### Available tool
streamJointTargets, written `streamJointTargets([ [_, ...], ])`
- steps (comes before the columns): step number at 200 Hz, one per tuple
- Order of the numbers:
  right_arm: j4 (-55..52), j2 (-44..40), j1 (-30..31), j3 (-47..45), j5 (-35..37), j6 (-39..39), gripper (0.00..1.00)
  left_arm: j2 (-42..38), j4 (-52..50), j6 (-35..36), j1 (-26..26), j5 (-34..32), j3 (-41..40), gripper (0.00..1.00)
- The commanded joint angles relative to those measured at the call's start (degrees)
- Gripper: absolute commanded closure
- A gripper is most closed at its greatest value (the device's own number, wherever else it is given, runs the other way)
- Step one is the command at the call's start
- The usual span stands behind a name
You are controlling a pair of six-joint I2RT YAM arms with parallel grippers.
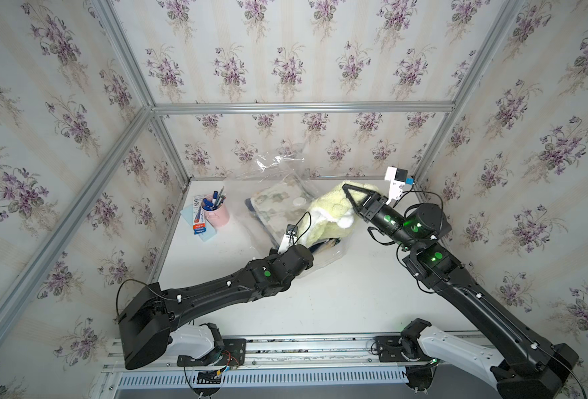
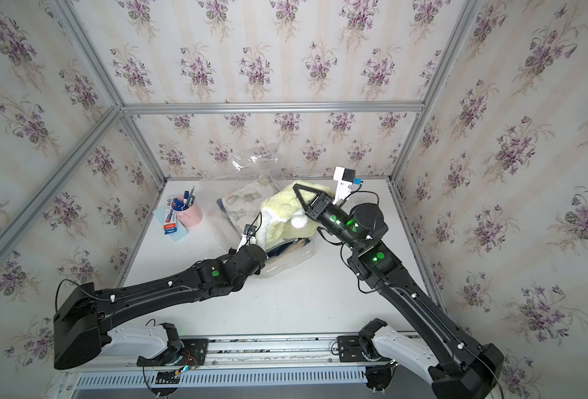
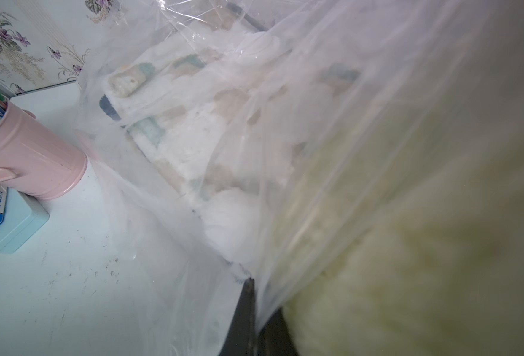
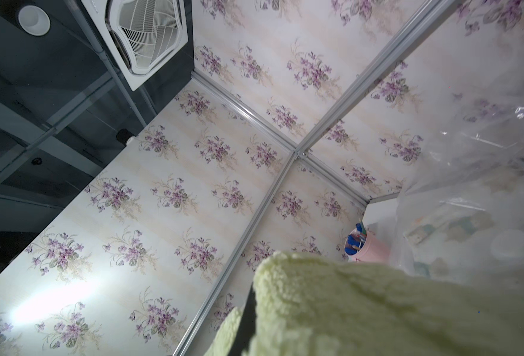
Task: Take the blanket out of the vacuum bag
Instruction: Take out the blanket from the vacuum bag, then place the blanket at the center of the board.
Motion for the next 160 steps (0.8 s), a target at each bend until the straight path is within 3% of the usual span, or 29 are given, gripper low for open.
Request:
streamJointTargets([
  [1,0.6,1.4,-3.4,4.2,-3.1,-1.0,1.00,0.5,1.7,-0.7,0.1,0.2,-0.2,1.00],
  [34,-1.2,4.9,-8.6,9.7,-7.0,-0.2,1.00,1.4,2.5,-1.3,0.1,0.3,-0.6,1.00],
  [95,4.8,8.1,-25.6,12.5,-17.2,6.4,1.00,1.4,2.8,-2.3,0.1,0.7,-2.1,1.00],
  [160,5.1,2.4,-38.2,3.3,-18.1,8.4,1.00,2.0,3.5,-2.0,0.1,0.5,-3.0,1.00],
])
